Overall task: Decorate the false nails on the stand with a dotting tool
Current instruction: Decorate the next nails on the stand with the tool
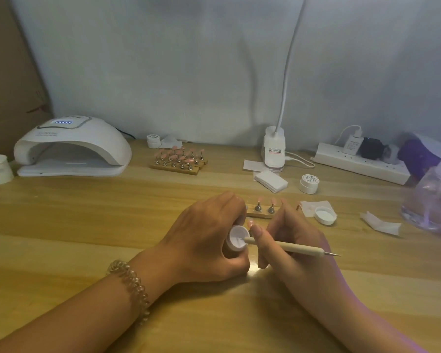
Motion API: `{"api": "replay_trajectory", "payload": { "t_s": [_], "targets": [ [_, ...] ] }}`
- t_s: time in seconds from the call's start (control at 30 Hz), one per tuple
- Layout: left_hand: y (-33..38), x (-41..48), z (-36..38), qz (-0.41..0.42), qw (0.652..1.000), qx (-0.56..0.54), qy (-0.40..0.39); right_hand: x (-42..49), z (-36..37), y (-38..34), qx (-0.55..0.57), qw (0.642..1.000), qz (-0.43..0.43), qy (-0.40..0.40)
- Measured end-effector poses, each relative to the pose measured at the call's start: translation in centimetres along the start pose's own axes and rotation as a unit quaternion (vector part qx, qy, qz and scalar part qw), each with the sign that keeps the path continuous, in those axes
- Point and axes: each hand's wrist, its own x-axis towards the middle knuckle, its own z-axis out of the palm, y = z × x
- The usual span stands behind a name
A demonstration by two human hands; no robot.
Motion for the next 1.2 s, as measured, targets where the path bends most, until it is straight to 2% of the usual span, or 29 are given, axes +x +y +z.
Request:
{"api": "replay_trajectory", "payload": {
  "t_s": [0.17,0.27,0.4,0.5,0.6,0.7,0.77,0.8,0.9,1.0,1.2],
  "targets": [
    [-0.4,-0.1,0.1,-0.016,1.000,0.008,0.017,-0.3,0.0,-0.2,0.012,0.999,-0.027,0.046],
    [-1.4,0.0,0.1,-0.083,0.996,0.034,0.023,-0.3,-0.1,-0.3,0.067,0.994,-0.030,0.086],
    [-3.0,0.1,0.2,-0.211,0.976,0.038,0.028,0.1,-0.5,-0.3,0.114,0.988,0.023,0.099],
    [-3.4,0.0,0.5,-0.248,0.968,0.031,0.010,0.5,-0.8,-0.3,0.149,0.981,0.091,0.088],
    [-3.1,-0.1,0.6,-0.233,0.970,0.059,0.023,0.8,-1.0,0.1,0.165,0.973,0.140,0.085],
    [-2.4,0.1,0.1,-0.143,0.980,0.125,0.064,0.9,-1.1,0.2,0.173,0.968,0.159,0.089],
    [-1.1,0.2,-0.2,-0.082,0.987,0.111,0.088,0.9,-1.1,0.3,0.181,0.965,0.164,0.090],
    [-0.4,0.2,-0.1,-0.073,0.991,0.084,0.075,0.9,-1.1,0.3,0.182,0.965,0.167,0.091],
    [1.0,-0.2,0.8,-0.133,0.991,-0.014,0.004,0.9,-1.3,0.5,0.178,0.963,0.182,0.092],
    [1.0,-0.4,1.6,-0.174,0.982,-0.071,-0.004,0.9,-1.2,0.5,0.160,0.966,0.187,0.077],
    [0.5,0.0,1.5,-0.161,0.975,-0.149,-0.018,1.1,-1.0,0.5,0.141,0.970,0.183,0.071]
  ]
}}
